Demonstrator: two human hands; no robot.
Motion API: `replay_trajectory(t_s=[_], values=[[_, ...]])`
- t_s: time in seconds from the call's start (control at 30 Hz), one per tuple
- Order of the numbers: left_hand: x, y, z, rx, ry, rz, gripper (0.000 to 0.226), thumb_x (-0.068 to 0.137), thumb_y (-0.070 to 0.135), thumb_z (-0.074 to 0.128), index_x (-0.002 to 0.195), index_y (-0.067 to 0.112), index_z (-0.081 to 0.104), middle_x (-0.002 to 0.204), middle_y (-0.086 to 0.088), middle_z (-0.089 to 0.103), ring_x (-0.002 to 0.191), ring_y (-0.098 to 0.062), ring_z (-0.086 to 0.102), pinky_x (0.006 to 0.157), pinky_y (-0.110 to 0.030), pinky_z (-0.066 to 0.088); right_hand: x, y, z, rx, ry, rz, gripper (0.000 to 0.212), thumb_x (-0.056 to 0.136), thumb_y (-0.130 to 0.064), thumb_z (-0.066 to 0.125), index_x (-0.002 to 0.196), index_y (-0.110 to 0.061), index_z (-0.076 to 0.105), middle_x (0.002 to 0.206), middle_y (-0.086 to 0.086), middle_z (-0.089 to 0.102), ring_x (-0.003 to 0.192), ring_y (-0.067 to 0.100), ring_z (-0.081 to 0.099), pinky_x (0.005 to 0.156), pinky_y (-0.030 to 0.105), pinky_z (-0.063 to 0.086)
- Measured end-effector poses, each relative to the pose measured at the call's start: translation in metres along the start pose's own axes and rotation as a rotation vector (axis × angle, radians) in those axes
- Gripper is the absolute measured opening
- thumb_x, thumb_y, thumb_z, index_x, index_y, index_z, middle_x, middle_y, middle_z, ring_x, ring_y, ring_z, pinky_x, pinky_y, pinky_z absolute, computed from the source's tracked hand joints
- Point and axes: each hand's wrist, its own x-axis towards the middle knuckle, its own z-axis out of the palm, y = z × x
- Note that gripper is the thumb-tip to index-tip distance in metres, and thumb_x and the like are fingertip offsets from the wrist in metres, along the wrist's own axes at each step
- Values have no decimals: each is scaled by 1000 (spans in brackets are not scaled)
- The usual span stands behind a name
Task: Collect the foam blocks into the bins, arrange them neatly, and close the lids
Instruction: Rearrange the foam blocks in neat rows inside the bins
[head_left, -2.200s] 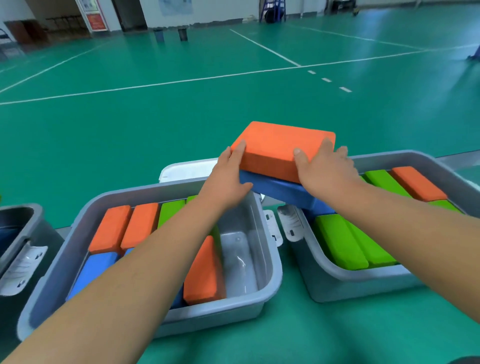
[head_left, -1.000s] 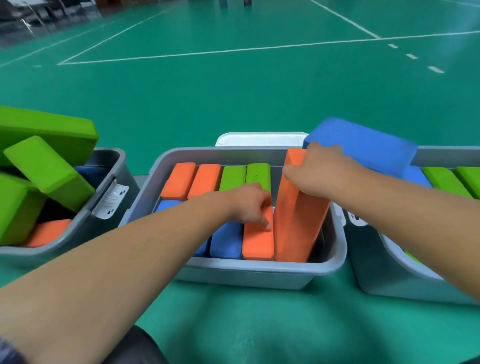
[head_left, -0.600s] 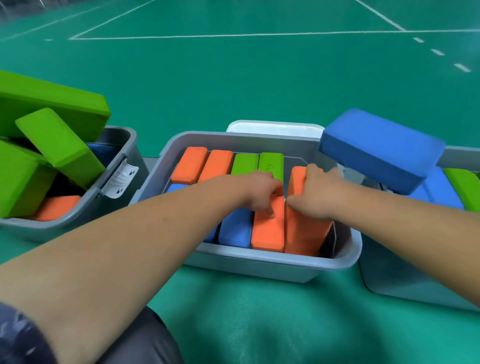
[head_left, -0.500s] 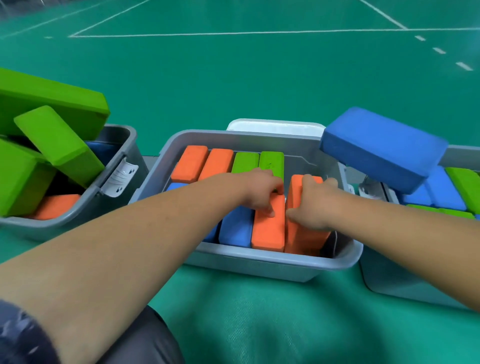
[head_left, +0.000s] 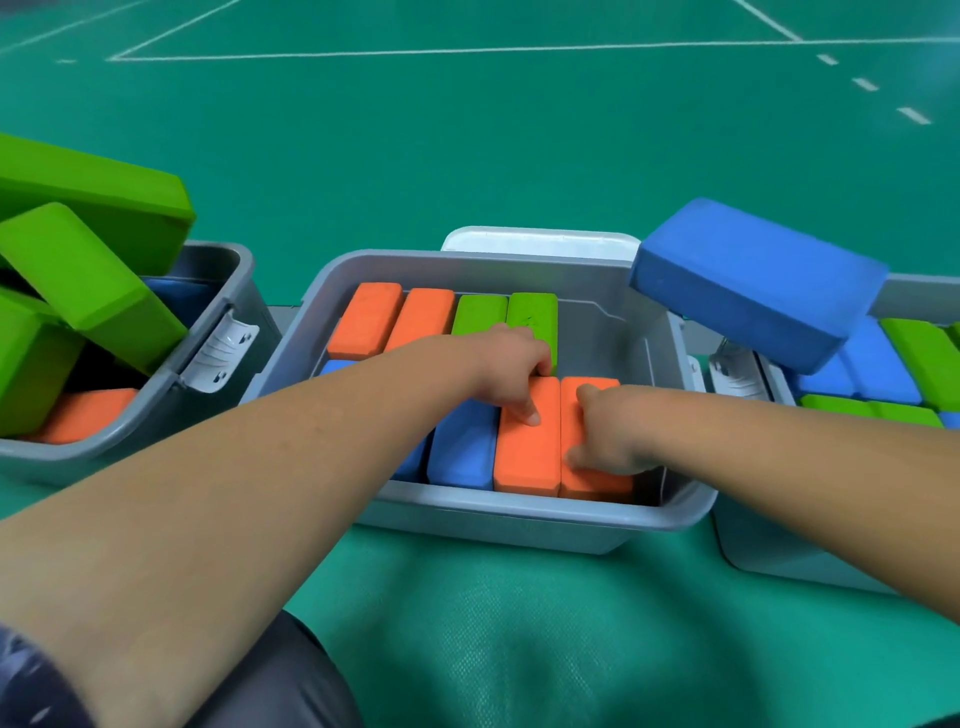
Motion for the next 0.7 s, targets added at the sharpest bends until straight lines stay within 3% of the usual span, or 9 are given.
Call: replay_trajectory(t_s=[0.13,0.27,0.37,0.53,0.63,0.7], values=[[2,3,1,12,2,-6,75,77,52,87,139,23,56,132,-5,54,123,-31,50,101,-39,46,-3,9,-10,4,10,-4,60,103,-52,47,148,-12,47,142,13,59,126,33,57,96,35,44],[3,11,-3,1,18,-40,68,78,48,88,132,18,62,128,-7,60,118,-30,55,99,-38,49,0,27,-15,43,66,-4,48,101,-51,47,131,-18,66,129,10,66,117,31,62,94,35,50],[10,17,-4,-32,41,-64,57,80,49,85,122,17,62,123,-6,65,107,-27,59,86,-35,50,-1,45,-22,144,229,41,41,98,-48,50,104,-15,73,106,10,71,98,30,65,83,36,55],[20,27,-11,-246,157,-109,58,91,42,75,136,13,54,125,-5,65,113,-27,63,80,-30,43,-9,80,-38,368,486,79,38,94,-41,52,100,-13,77,95,8,74,93,25,68,81,41,59],[26,39,-20,-327,251,-104,54,92,35,72,137,13,52,128,-6,62,115,-26,61,86,-29,43,-10,103,-38,444,650,117,29,92,-40,54,91,-20,74,97,5,69,93,25,63,83,43,58],[31,47,-26,-320,326,-80,51,93,33,69,137,14,52,131,-9,55,118,-28,58,97,-33,46,-9,120,-36,434,754,162,26,94,-41,53,100,-24,72,110,6,58,107,29,52,89,42,52]])
